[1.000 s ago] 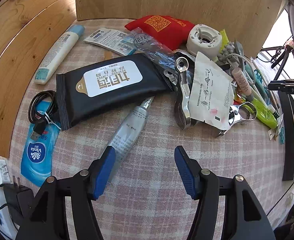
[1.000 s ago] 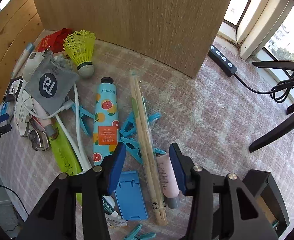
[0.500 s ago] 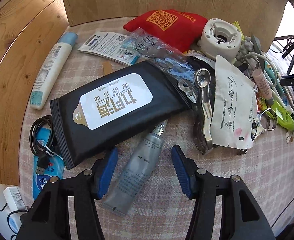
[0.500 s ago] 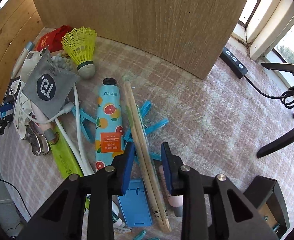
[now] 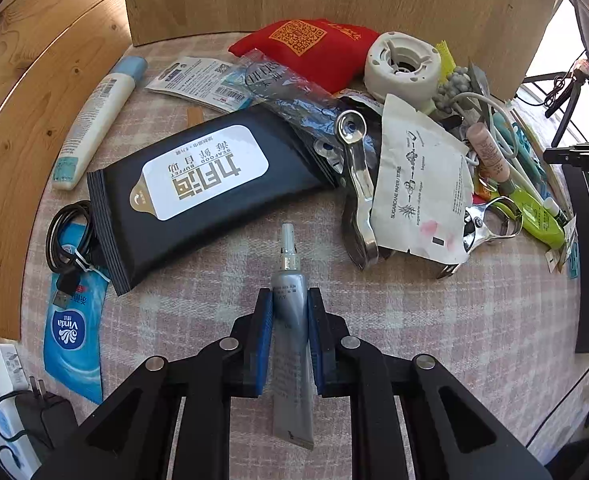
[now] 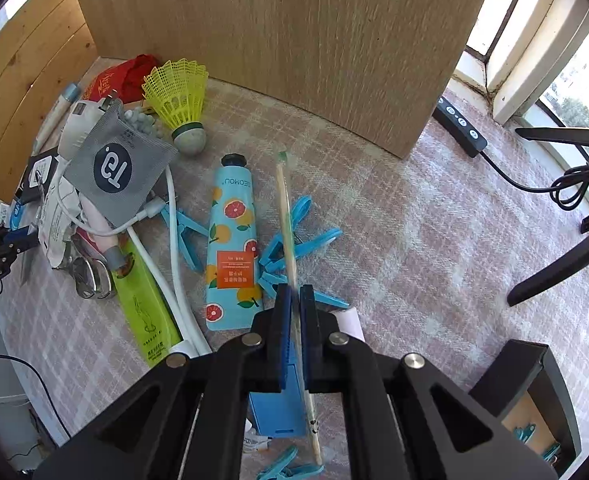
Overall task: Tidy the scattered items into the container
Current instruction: 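Grasp the wooden sticks with the right tool while the left grasps the grey tube, then carry the wooden sticks and grey tube into the tray and open both tools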
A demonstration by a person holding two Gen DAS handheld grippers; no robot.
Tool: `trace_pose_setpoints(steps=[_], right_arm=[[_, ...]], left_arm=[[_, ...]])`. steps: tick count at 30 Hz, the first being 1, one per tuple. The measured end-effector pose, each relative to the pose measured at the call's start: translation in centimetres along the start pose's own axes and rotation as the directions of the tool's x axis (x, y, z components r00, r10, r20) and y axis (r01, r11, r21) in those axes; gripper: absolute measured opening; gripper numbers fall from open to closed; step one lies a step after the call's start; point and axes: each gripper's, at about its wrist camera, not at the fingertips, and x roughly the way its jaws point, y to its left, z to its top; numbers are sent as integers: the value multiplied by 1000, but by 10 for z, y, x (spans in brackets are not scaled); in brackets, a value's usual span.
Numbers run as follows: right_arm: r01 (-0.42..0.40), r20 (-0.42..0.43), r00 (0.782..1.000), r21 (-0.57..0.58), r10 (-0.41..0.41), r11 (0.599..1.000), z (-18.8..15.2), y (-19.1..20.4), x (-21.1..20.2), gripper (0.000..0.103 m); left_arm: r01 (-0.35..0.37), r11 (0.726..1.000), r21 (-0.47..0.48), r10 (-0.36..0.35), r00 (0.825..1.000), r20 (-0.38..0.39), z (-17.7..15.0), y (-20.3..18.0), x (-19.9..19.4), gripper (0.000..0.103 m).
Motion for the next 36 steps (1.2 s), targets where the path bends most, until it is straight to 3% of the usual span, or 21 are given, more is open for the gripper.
trace_pose_setpoints(steps=[5, 12, 19, 29, 36], right_arm=[[0, 30, 1000, 10, -1, 1000, 2, 10, -9, 4], [-36, 127, 991, 37, 31, 999, -7, 9, -60, 3], [-62, 249, 968, 90, 38, 994, -27, 3, -116, 1], [-62, 368, 930, 180, -9, 982, -98, -35, -200, 1], [-18, 382, 918, 315, -109, 949, -187, -82, -248, 1]], left_arm=[[37, 997, -60, -34, 999, 41, -5, 6, -17, 15], [57, 996, -71, -49, 993, 108, -15, -3, -57, 15], [87, 996, -20, -82, 978, 193, -20, -35, -106, 15], [170, 978, 125, -197, 947, 255, -12, -131, -150, 15], [285, 910, 301, -356, 909, 216, -6, -240, -156, 15]])
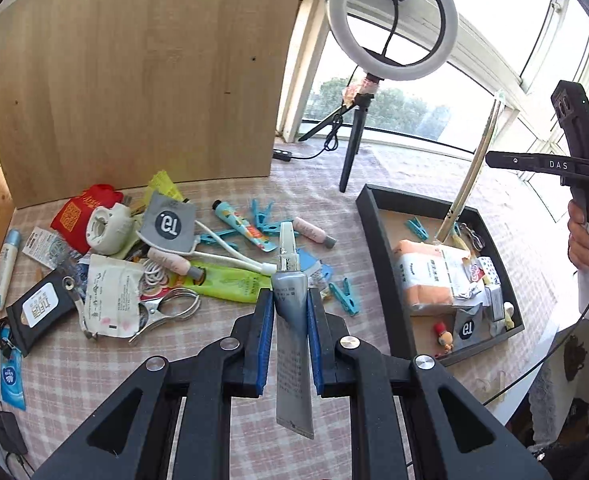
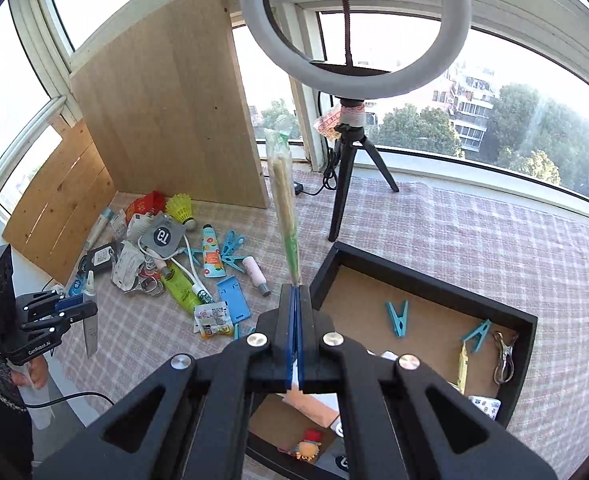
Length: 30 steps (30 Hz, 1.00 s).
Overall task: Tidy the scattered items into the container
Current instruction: 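Carry the wooden sticks and grey tube into the tray and open both tools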
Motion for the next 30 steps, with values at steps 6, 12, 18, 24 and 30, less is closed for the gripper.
trace_pose_setpoints(steps=[6, 12, 18, 24, 30], right_arm=[[80, -14, 997, 124, -79, 989, -46, -63, -49, 1], [131, -40, 991, 202, -126, 970, -84, -102, -84, 1], [149, -83, 987, 222, -134, 964, -100, -128, -87, 2], [177, -91, 983, 230, -159, 957, -92, -139, -71, 38], [137, -81, 989, 230, -121, 964, -81, -137, -63, 38]], left_arm=[[148, 983, 105, -144, 989, -43, 16, -84, 42, 15], [256, 948, 189, -243, 966, -87, 27, -159, 75, 15], [291, 937, 195, -278, 956, -92, 36, -213, 98, 16], [234, 958, 164, -222, 971, -87, 34, -241, 116, 43], [179, 965, 192, -172, 984, -57, 25, -237, 102, 43]])
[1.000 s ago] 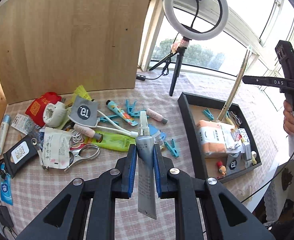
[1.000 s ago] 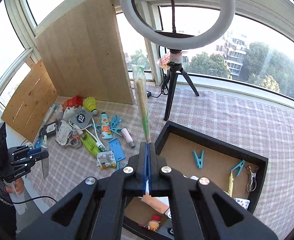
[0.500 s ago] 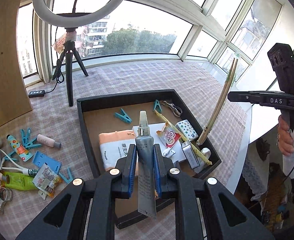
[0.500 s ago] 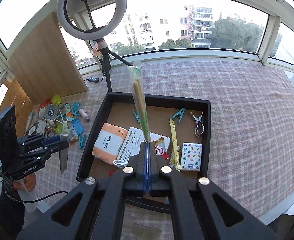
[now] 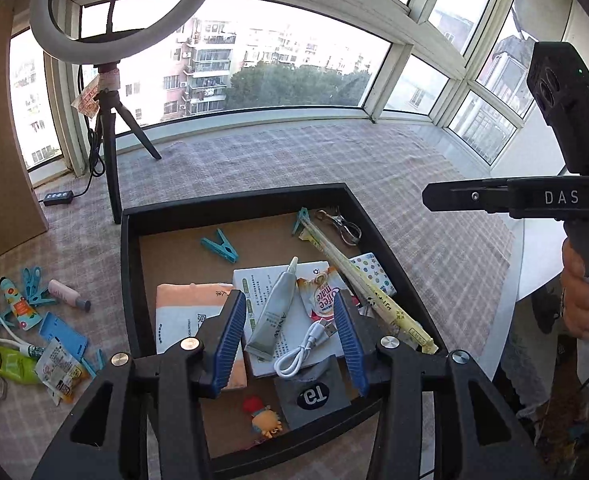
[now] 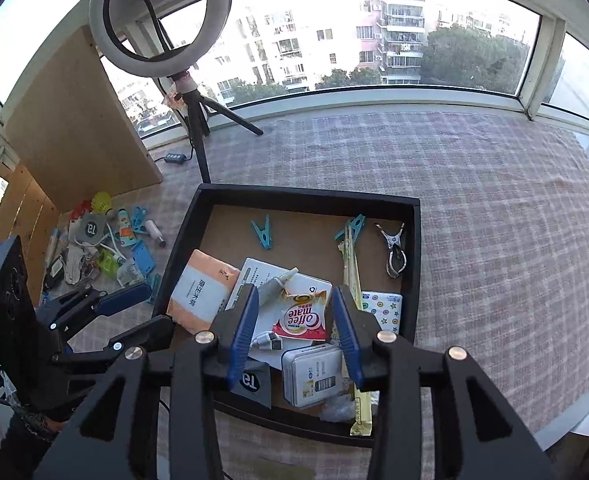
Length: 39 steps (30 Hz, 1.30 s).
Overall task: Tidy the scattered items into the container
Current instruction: 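Carry the wooden sticks and grey tube into the tray and open both tools, then move both open tools back over the remaining pile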
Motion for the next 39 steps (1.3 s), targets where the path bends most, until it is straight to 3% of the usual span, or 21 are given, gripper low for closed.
trace_pose_setpoints(steps=[10, 19, 24, 28, 39], right_arm=[[-66, -14, 998, -103, 65, 992, 10, 56, 27, 43], [-148, -92, 987, -225, 130, 963, 4, 138, 73, 44], [-185, -169, 976, -287, 141, 940, -6, 184, 112, 44], [-206, -230, 964, -328, 134, 922, -18, 215, 147, 44], [-208, -347, 935, -369, 73, 906, -33, 251, 215, 44]], left_arm=[[-125, 979, -164, 129, 992, 13, -29, 70, -36, 43], [-227, 901, -370, 238, 971, -16, -83, 155, -64, 43], [-256, 864, -434, 263, 964, -43, -109, 186, -66, 43], [-242, 844, -479, 243, 968, -61, -121, 203, -53, 43], [-227, 834, -504, 226, 972, -64, -119, 216, -24, 43]])
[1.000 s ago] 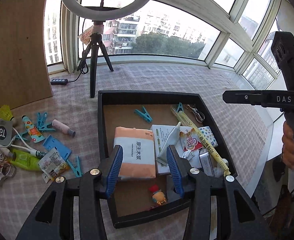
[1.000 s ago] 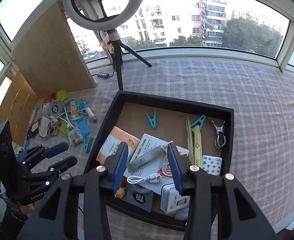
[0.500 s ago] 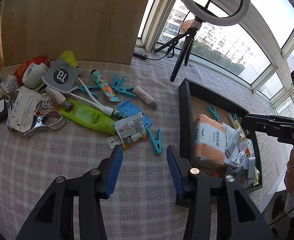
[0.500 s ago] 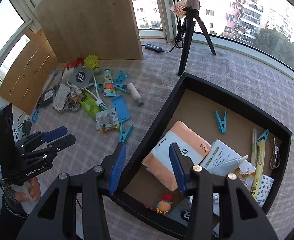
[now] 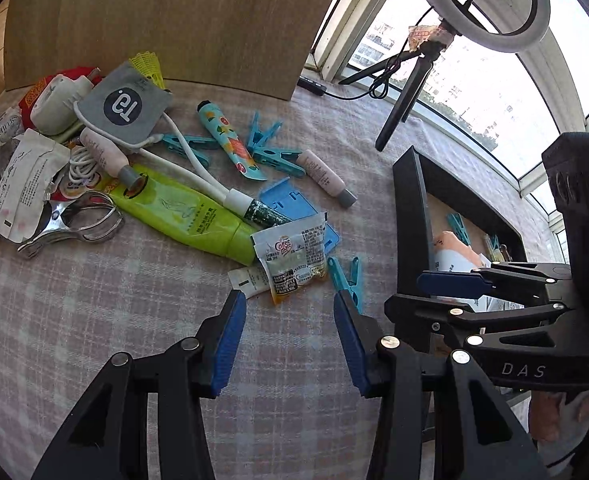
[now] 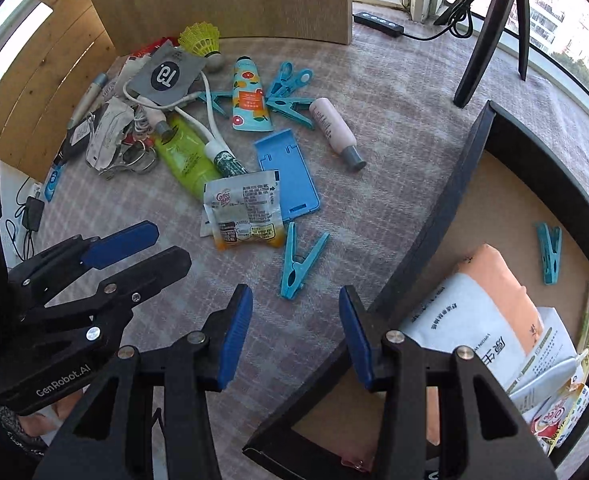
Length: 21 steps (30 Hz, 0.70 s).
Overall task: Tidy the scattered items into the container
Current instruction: 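Move both open tools back over the remaining pile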
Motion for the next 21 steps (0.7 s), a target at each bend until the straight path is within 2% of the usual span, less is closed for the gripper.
trace_pose_setpoints(steps=[7, 21], right_arm=[[37, -37, 999, -17, -37, 999, 2, -1, 10, 44], [14, -77, 997, -34, -17, 999, 10, 11, 23, 44]], left_arm=[[14, 1000, -7, -14, 1000, -6, -3, 2, 7, 43], [32, 999, -31, -32, 999, -12, -7, 20, 8, 43]])
